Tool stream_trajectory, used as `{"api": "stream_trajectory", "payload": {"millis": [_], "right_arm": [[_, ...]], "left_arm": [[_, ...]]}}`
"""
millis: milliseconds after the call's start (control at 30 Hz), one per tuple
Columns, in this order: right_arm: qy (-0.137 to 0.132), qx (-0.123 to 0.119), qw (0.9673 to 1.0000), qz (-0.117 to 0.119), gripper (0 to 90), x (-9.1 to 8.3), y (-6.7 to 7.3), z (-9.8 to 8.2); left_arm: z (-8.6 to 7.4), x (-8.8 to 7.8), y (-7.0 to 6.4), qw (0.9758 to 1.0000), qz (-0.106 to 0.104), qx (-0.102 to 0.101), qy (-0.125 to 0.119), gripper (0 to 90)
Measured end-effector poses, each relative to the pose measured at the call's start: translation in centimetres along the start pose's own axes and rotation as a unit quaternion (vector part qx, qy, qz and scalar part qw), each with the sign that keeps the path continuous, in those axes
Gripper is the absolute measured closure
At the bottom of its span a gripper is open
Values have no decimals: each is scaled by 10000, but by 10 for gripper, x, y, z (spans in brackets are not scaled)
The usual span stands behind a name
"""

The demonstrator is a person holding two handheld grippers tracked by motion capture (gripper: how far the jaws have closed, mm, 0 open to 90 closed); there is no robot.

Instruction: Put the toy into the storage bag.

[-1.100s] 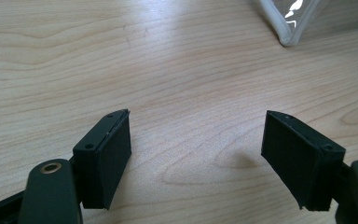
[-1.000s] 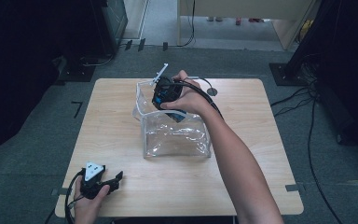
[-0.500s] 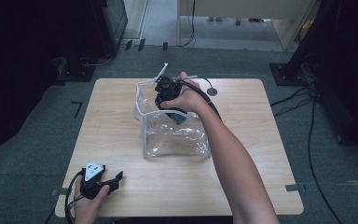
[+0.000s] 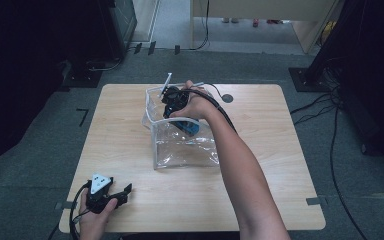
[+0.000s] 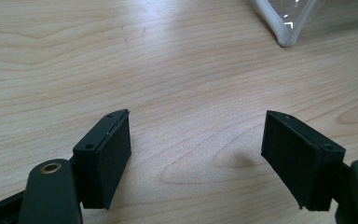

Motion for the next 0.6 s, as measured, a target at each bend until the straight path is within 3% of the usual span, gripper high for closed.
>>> {"api": "stream_trajectory", "payload": {"millis": [233, 500, 600], "right_arm": [[321, -107, 9990, 286, 258, 14, 5, -11], [512, -238, 9976, 396, 257, 22, 12, -16], [727, -185, 9960, 479, 258, 22, 13, -18]], "left_arm": [[0, 0, 0, 10000, 1, 2, 4, 245], [0, 0, 0, 10000, 8, 5, 2, 245], [0, 0, 0, 10000, 5, 12, 6, 245]]}}
Point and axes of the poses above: each handheld gripper's, and its own axes: x roughly forward along the jaws, z roughly out of its top, y roughly to its left, the point moved 6 cm from there along x, roughly forward along the jaws, and after that the axes turned 11 degrees about -x, right-handed, at the moved point
